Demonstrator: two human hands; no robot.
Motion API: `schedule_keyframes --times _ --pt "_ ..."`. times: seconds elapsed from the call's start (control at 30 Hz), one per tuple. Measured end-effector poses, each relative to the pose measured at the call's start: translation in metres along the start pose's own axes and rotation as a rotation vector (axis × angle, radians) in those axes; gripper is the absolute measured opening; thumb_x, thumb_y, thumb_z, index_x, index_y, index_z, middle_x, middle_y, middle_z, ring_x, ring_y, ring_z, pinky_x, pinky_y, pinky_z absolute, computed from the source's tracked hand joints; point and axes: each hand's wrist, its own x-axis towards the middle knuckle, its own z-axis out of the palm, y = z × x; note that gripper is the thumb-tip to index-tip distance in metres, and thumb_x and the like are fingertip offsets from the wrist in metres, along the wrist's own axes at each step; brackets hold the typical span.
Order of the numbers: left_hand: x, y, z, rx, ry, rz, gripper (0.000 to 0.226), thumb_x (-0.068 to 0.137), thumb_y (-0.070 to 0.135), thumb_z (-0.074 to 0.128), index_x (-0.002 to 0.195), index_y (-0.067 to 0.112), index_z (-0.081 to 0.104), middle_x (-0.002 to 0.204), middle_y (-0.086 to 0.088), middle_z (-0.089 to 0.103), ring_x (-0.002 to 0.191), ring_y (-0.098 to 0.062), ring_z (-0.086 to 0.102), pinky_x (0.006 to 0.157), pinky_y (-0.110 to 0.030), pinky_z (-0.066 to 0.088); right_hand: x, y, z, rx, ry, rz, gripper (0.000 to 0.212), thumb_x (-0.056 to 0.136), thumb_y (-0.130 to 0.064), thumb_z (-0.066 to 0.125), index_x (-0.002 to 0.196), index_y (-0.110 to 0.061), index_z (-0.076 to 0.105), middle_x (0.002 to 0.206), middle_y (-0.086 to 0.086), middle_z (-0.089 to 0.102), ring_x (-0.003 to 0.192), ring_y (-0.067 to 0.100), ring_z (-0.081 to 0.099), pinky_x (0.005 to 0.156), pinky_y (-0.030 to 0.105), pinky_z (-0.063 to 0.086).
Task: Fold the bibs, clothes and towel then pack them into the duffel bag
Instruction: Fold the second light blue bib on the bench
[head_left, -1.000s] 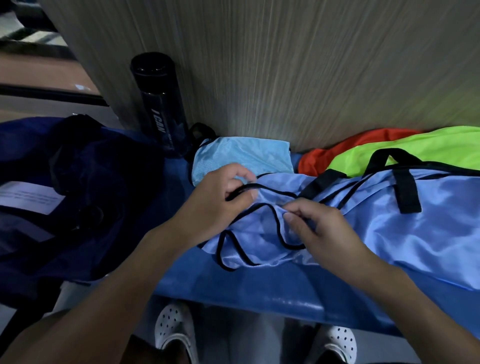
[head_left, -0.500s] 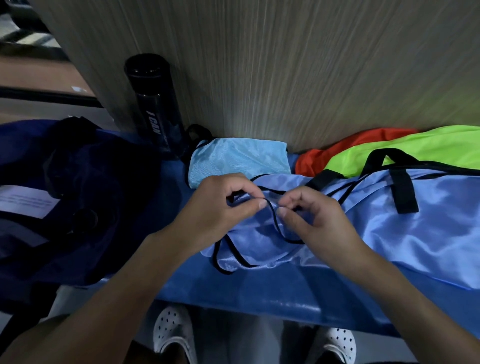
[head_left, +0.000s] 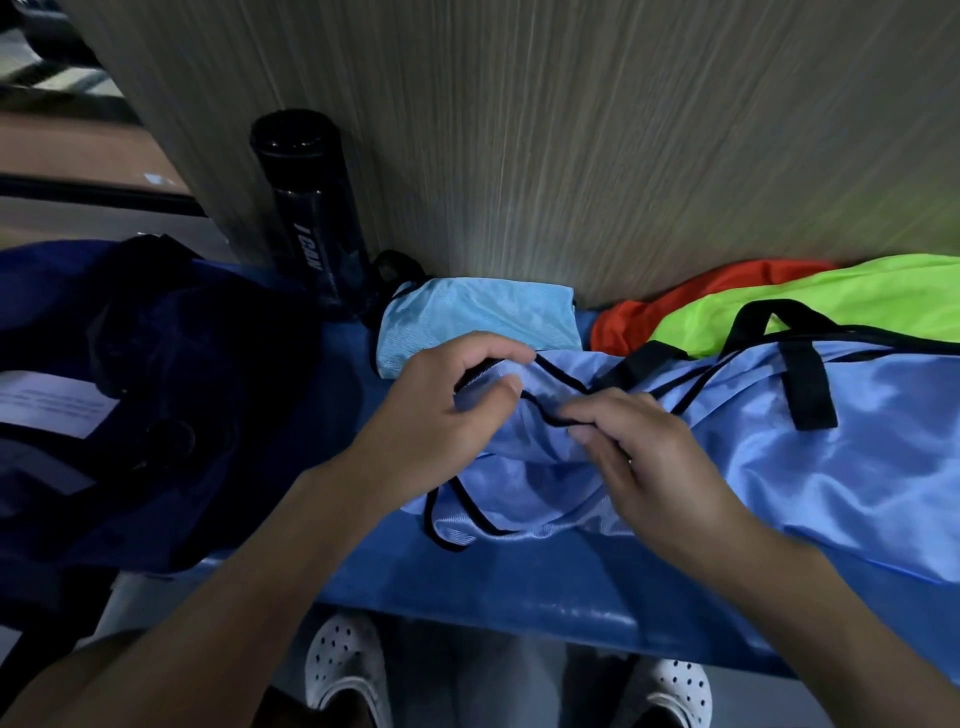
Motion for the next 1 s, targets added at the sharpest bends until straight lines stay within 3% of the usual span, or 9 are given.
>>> schedule_keyframes --times 0.13,0.2,0.27,0.43,0.6,0.67,0.7,0.8,1.0 --pt "-0.003 0.007 0.005 0.000 -0.089 0.017 0.024 0.089 0.014 0.070 0.112 0.020 0.069 0.074 0.028 0.064 0.074 0.009 0.060 0.071 -0.007 0.041 0.007 0.002 -0.001 0.102 0.030 0.069 0.016 0.092 -0.014 0.058 0.104 -0.018 0.069 0.101 -0.016 0.064 0.089 0.005 0.061 0.081 0.024 0.047" --pt "-0.004 0.008 0.008 -0.007 -0.100 0.038 0.028 0.083 0.020 0.078 0.110 0.021 0.070 0.094 0.021 0.071 0.095 0.004 0.065 0.083 -0.011 0.045 0.011 0.003 0.000 0.102 0.111 0.078 0.013 0.089 -0.015 0.062 0.098 -0.015 0.071 0.099 -0.013 0.063 0.092 0.009 0.060 0.081 0.025 0.047" --pt "-0.003 0.006 0.009 -0.021 -0.087 0.030 0.028 0.081 0.022 0.081 0.107 0.022 0.070 0.099 0.014 0.072 0.099 -0.001 0.066 0.087 -0.016 0.049 0.015 0.006 0.001 0.137 0.156 0.077 0.011 0.087 -0.014 0.065 0.094 -0.009 0.072 0.108 -0.002 0.059 0.101 0.012 0.058 0.084 0.019 0.044" --pt "-0.001 0.006 0.012 0.003 -0.040 0.035 0.004 0.087 0.021 0.074 0.091 0.022 0.072 0.084 0.006 0.072 0.080 -0.013 0.068 0.074 -0.028 0.053 0.020 0.008 0.000 0.146 0.163 0.111 0.018 0.086 -0.028 0.068 0.090 -0.011 0.071 0.095 -0.003 0.062 0.094 0.017 0.055 0.078 0.025 0.043" --pt "0.004 -0.003 0.012 0.034 0.037 0.035 0.009 0.091 0.013 0.069 0.092 0.022 0.069 0.082 0.006 0.070 0.078 -0.013 0.066 0.073 -0.026 0.052 0.008 -0.008 -0.002 0.079 0.205 0.107 0.019 0.082 -0.020 0.073 0.088 -0.022 0.055 0.084 -0.009 0.051 0.083 0.012 0.050 0.072 0.020 0.040" --pt "0.007 -0.008 0.011 0.021 0.083 0.043 0.013 0.093 0.010 0.065 0.096 0.022 0.063 0.082 0.006 0.068 0.077 -0.010 0.065 0.072 -0.021 0.050 -0.002 -0.013 0.001 0.051 0.114 0.024 0.017 0.083 -0.020 0.072 0.081 -0.019 0.055 0.078 -0.010 0.052 0.074 0.009 0.050 0.066 0.020 0.041" --pt "0.009 -0.010 0.010 0.024 0.094 0.048 0.013 0.094 0.009 0.063 0.097 0.021 0.059 0.075 0.002 0.064 0.067 -0.009 0.060 0.065 -0.019 0.047 -0.008 -0.012 0.005 0.021 0.025 -0.025 0.013 0.084 -0.022 0.071 0.081 -0.017 0.059 0.078 -0.009 0.055 0.074 0.009 0.053 0.066 0.022 0.044" --pt "0.011 -0.013 0.009 0.047 0.095 0.065 0.013 0.096 0.005 0.057 0.096 0.015 0.050 0.058 0.003 0.045 0.051 -0.007 0.038 0.053 -0.017 0.032 -0.020 -0.002 0.020 -0.191 -0.208 -0.081 0.018 0.083 -0.031 0.062 0.093 -0.018 0.070 0.090 -0.008 0.063 0.085 0.013 0.057 0.068 0.032 0.053" --pt "0.011 -0.010 0.010 0.044 0.097 0.104 0.010 0.094 -0.003 0.055 0.093 0.006 0.053 0.061 0.013 0.048 0.050 -0.004 0.039 0.053 -0.011 0.031 -0.020 0.001 0.027 -0.283 -0.263 -0.132 0.021 0.091 -0.025 0.050 0.082 -0.019 0.068 0.082 -0.009 0.060 0.078 0.016 0.047 0.064 0.032 0.048"
